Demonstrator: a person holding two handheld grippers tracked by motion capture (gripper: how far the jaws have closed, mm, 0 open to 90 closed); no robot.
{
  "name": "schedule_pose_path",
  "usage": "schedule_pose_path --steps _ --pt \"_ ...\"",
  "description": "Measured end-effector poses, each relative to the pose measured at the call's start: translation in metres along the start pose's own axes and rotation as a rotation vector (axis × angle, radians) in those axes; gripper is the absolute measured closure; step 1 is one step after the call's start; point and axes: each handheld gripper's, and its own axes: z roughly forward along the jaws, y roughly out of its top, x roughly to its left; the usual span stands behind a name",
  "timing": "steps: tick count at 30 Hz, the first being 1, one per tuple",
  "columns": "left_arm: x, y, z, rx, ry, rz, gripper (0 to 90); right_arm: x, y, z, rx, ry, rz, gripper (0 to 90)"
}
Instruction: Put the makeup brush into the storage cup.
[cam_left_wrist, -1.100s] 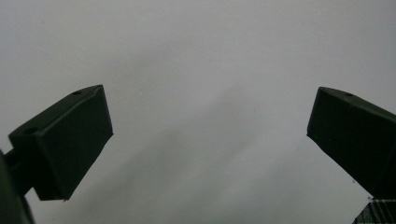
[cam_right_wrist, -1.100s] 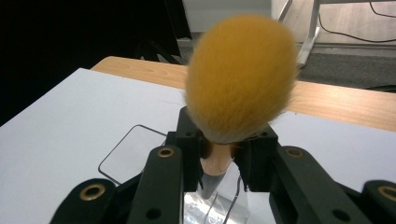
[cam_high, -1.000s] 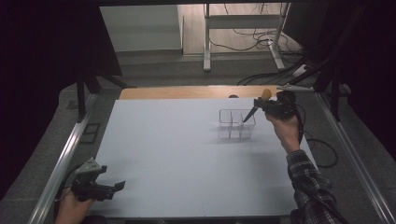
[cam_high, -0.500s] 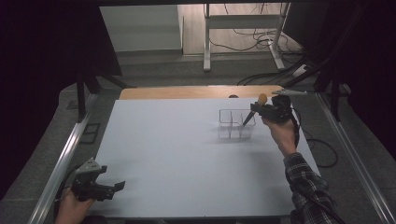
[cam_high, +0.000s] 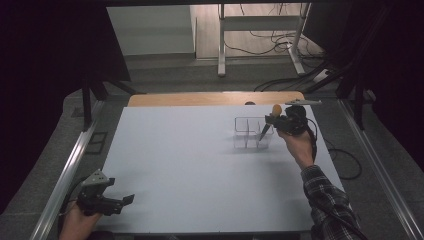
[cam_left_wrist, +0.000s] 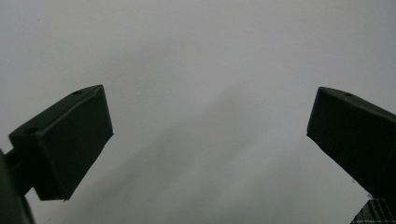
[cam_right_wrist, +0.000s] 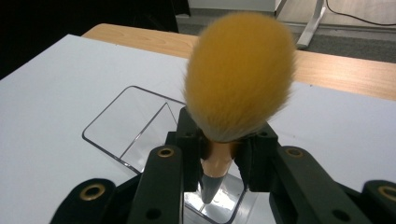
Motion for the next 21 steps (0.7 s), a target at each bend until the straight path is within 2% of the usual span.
schedule_pose_path --steps 9,12,21 --pt "-0.0001 0.0 0.0004 0.004 0.0 0.001 0.6 -0.0008 -0.0044 0.0065 0.023 0.003 0.001 68.9" --pt "-0.0002 0.0 0.0005 0.004 -0.001 0.002 0.6 -0.0014 -0.004 0.0057 0.004 0.01 0.016 56.5" --pt "-0.0004 -0.0001 0.001 0.007 -0.001 0.003 0.6 -0.0038 -0.0021 0.0039 -0.004 -0.01 0.0 32.2"
